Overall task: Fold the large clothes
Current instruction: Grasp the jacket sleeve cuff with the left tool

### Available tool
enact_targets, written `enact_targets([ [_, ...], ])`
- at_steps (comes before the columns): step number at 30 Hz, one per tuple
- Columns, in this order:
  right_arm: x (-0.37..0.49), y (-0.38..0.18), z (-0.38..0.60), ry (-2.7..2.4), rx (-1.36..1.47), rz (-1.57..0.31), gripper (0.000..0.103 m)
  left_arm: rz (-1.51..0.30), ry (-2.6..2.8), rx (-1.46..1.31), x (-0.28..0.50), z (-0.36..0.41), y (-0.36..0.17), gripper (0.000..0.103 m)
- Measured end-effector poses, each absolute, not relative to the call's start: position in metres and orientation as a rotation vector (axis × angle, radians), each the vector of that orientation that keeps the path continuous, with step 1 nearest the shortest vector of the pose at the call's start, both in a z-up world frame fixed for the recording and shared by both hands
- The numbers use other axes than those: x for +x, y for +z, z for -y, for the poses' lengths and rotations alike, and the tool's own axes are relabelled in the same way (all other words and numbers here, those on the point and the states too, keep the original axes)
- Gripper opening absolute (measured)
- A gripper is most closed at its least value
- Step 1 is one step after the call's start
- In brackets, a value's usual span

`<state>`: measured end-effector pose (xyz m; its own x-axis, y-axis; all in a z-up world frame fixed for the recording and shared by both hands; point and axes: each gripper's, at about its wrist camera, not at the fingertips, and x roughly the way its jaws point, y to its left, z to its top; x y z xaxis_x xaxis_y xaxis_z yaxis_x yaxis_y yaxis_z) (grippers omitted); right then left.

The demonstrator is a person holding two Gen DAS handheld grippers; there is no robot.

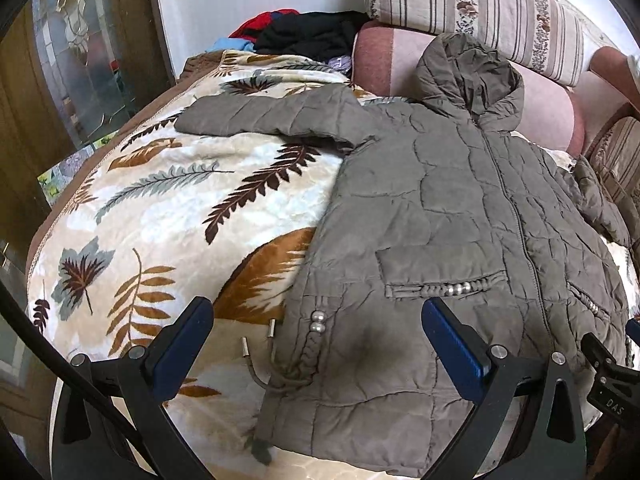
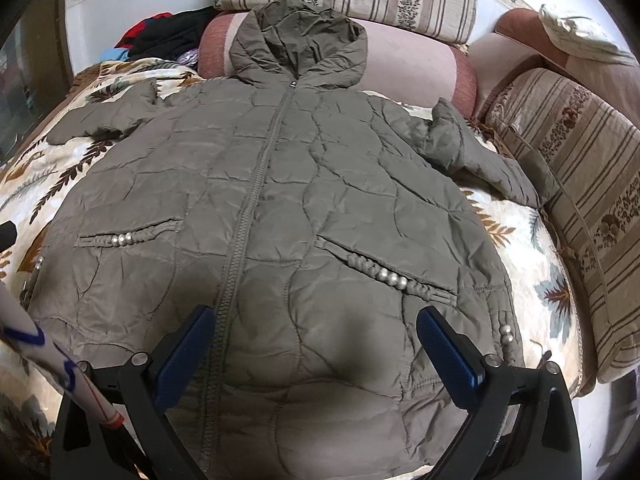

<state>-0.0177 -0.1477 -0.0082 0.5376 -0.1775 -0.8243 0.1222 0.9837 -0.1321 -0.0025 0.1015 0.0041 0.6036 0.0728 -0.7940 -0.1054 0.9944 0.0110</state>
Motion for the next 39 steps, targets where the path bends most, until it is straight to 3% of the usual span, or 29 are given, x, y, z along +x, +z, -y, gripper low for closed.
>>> enact_targets([
  [28, 0.019, -0.002, 0.112, -0.111, -0.137, -0.993, 0.102, -0.970, 0.188, -0.114, 0.017, -0.150, -0.017, 0.103],
  [39, 0.032, -0.012, 0.109, -0.092, -0.128, -1.017, 0.102, -0.918, 0.305, -0.191, 0.054, -0.222, 0.006, 0.103],
])
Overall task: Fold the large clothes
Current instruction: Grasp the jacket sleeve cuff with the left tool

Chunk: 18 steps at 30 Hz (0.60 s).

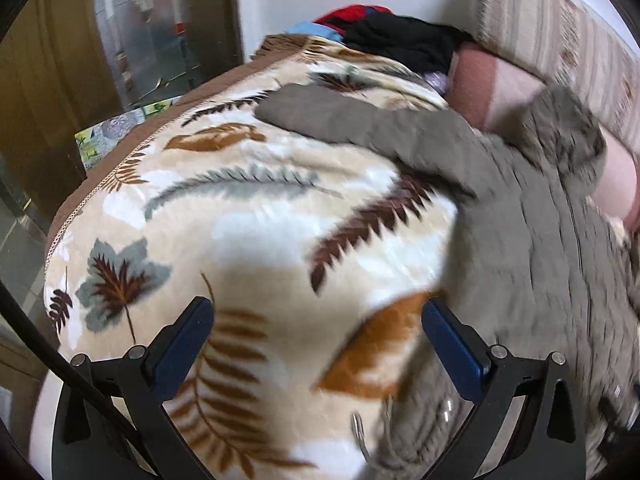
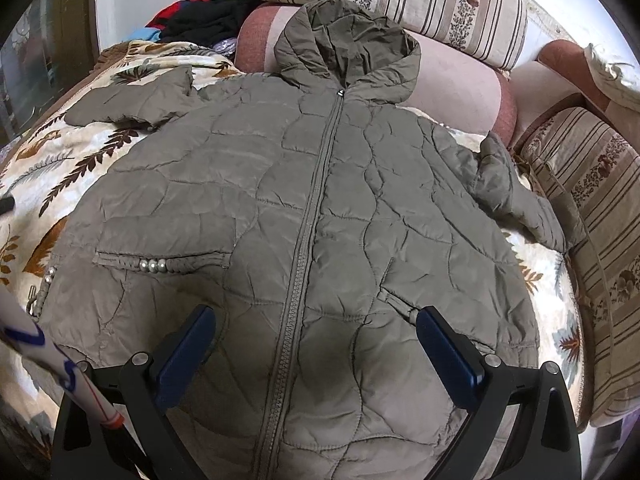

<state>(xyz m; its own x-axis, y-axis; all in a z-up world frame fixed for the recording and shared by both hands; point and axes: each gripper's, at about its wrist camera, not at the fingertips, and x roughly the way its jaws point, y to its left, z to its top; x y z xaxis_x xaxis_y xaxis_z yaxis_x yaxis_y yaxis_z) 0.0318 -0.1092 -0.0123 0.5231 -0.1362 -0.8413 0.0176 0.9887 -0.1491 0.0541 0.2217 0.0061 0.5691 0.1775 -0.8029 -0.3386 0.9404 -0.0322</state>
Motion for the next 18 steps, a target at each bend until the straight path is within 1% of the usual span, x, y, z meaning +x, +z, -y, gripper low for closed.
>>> enact_targets([
  [7, 0.040, -0.021, 0.125, -0.094, -0.083, -1.019, 0.102, -0.865, 0.327, -0.292, 0.122, -0.287, 0.025, 0.103],
  [11, 0.046, -0.027, 0.136, -0.113, -0.051, -1.020, 0.102, -0.873, 0.266, -0.395, 0.174, -0.326, 0.024, 0.103],
  [15, 0.053, -0.037, 0.147, -0.136, -0.021, -1.040, 0.102, -0.885, 0.212, -0.555, 0.230, -0.372, 0.006, 0.103],
  [18, 0.059, -0.046, 0.152, -0.148, -0.016, -1.064, 0.102, -0.882, 0.176, -0.746, 0.258, -0.403, -0.021, 0.103],
])
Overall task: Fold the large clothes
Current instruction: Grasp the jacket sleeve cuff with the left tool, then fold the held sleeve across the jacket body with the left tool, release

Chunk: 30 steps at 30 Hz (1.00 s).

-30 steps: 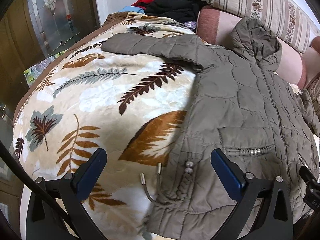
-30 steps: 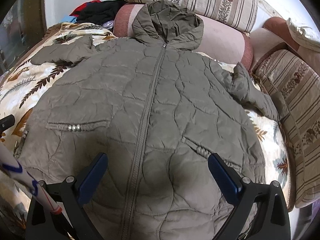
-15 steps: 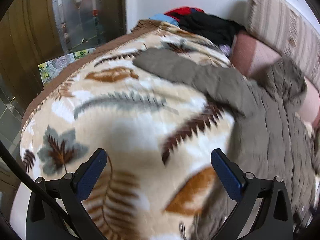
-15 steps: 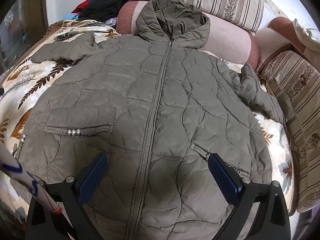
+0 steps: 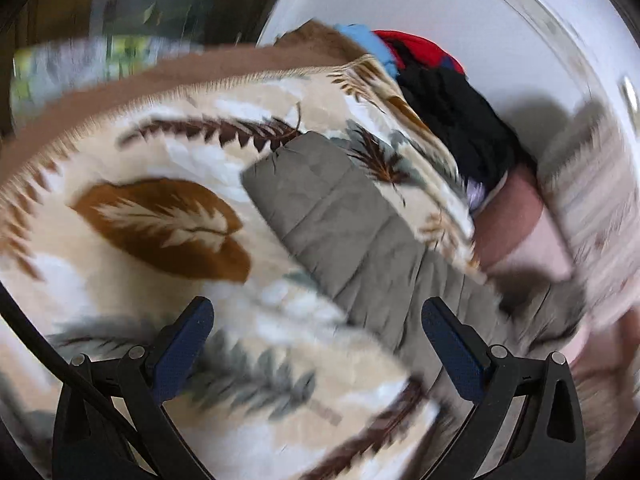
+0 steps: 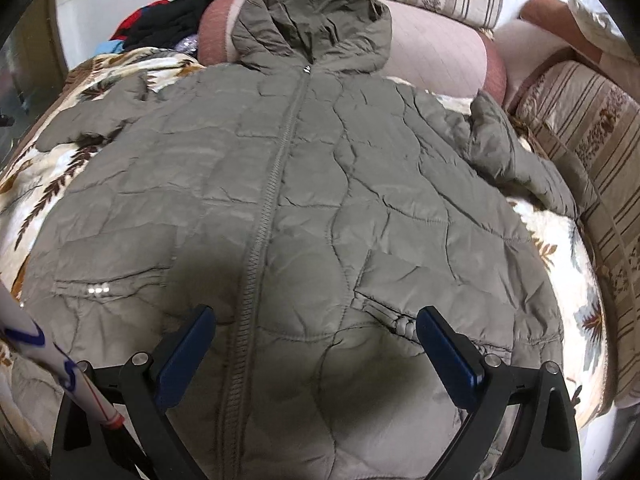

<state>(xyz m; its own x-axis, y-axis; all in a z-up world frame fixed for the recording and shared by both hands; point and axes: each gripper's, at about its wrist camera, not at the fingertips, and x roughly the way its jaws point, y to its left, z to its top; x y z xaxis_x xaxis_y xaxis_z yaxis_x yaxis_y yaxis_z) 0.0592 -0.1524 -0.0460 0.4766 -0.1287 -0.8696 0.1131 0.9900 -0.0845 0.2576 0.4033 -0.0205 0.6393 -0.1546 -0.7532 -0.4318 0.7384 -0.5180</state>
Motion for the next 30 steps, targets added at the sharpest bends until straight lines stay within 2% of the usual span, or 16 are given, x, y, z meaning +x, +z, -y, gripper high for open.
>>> enact_targets([
  [3, 0.064, -0.056, 0.156, -0.159, -0.028, -1.083, 0.102, -0.876, 0.131, -0.890, 0.282, -0.422, -0.048, 0.101],
  [9, 0.076, -0.068, 0.165, -0.177, -0.020, -1.097, 0.102, -0.888, 0.115, -0.906, 0.324, -0.430, -0.076, 0.091],
  [19, 0.084, -0.072, 0.163, -0.181, -0.036, -1.077, 0.102, -0.896, 0.222, -0.850, 0.362, -0.420, -0.090, 0.091],
  [20, 0.084, -0.072, 0.163, -0.182, -0.033, -1.077, 0.102, -0.902, 0.241, -0.824, 0.364, -0.417, -0.089, 0.082],
  [21, 0.084, -0.073, 0.163, -0.182, -0.031, -1.077, 0.102, -0.925, 0.281, -0.762, 0.368, -0.410, -0.087, 0.055],
  [23, 0.084, -0.073, 0.163, -0.180, -0.028, -1.074, 0.102, -0.973, 0.303, -0.701, 0.373, -0.404, -0.088, 0.025],
  [24, 0.083, -0.073, 0.163, -0.179, -0.026, -1.073, 0.102, -0.986, 0.300, -0.694, 0.373, -0.402, -0.086, 0.019],
  [30, 0.076, -0.060, 0.169, -0.163, 0.019, -1.032, 0.099, -0.934, 0.233, -0.616, 0.354, -0.376, -0.032, 0.012],
])
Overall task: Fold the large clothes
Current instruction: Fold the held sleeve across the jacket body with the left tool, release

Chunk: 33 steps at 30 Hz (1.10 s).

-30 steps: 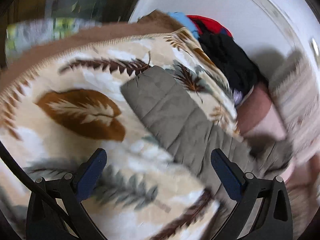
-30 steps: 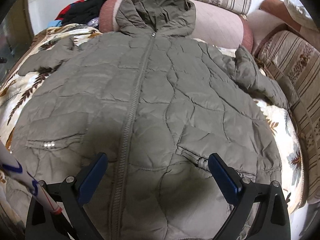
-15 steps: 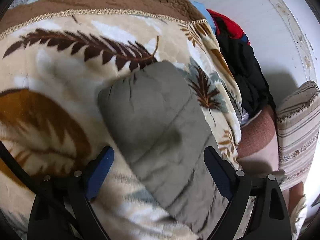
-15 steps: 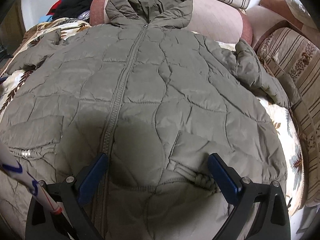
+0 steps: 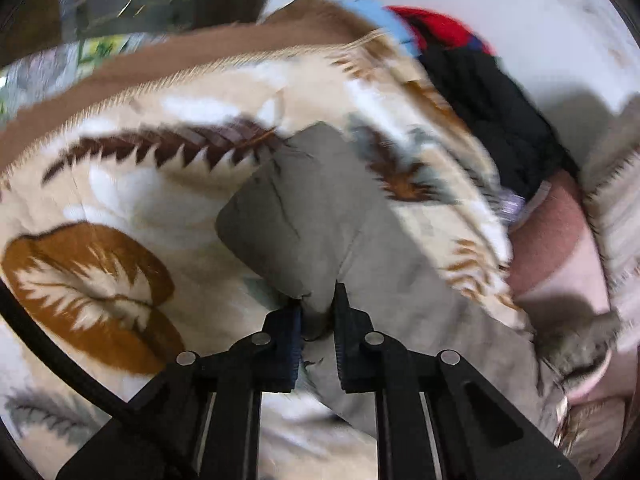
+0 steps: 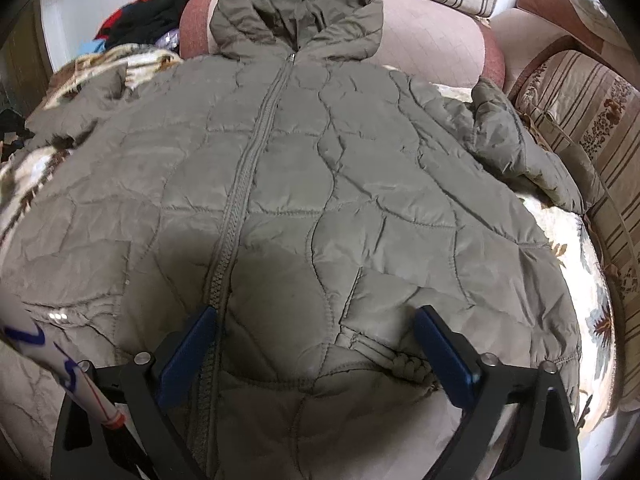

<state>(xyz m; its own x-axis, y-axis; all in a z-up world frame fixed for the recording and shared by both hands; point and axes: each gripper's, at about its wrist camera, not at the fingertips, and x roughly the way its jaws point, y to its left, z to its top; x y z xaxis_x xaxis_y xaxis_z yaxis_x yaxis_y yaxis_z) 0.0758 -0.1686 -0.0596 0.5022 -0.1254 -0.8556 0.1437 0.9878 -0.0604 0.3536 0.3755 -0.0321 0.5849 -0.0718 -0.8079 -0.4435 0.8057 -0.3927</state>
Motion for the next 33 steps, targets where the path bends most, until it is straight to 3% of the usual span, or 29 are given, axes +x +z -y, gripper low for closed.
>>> enact_targets([
  [11, 0.034, -0.017, 0.185, -0.160, 0.105, -0.905, 0.099, -0.839, -0.132, -0.385, 0.285, -0.208, 0.078, 0.010],
  [16, 0.015, -0.001, 0.201, -0.181, 0.147, -0.860, 0.099, -0.887, -0.263, -0.285, 0.248, -0.122, 0.069, 0.010],
  [22, -0.003, 0.006, 0.221, -0.195, 0.208, -0.850, 0.099, -0.975, -0.292, -0.154, 0.209, -0.045, 0.015, 0.011],
  [26, -0.011, 0.007, 0.232, -0.204, 0.248, -0.865, 0.099, -1.040, -0.207, -0.045, 0.183, -0.019, -0.018, 0.020],
  [28, -0.015, 0.007, 0.235, -0.211, 0.253, -0.868, 0.099, -1.058, -0.210, -0.051, 0.166, -0.021, -0.023, 0.029],
  [30, -0.015, 0.007, 0.236, -0.216, 0.244, -0.875, 0.099, -1.065, -0.222, -0.071, 0.149, -0.031, -0.025, 0.045],
  [33, -0.007, 0.006, 0.230, -0.198, 0.232, -0.896, 0.100, -1.033, -0.205, -0.055, 0.115, -0.048, -0.020, 0.053],
])
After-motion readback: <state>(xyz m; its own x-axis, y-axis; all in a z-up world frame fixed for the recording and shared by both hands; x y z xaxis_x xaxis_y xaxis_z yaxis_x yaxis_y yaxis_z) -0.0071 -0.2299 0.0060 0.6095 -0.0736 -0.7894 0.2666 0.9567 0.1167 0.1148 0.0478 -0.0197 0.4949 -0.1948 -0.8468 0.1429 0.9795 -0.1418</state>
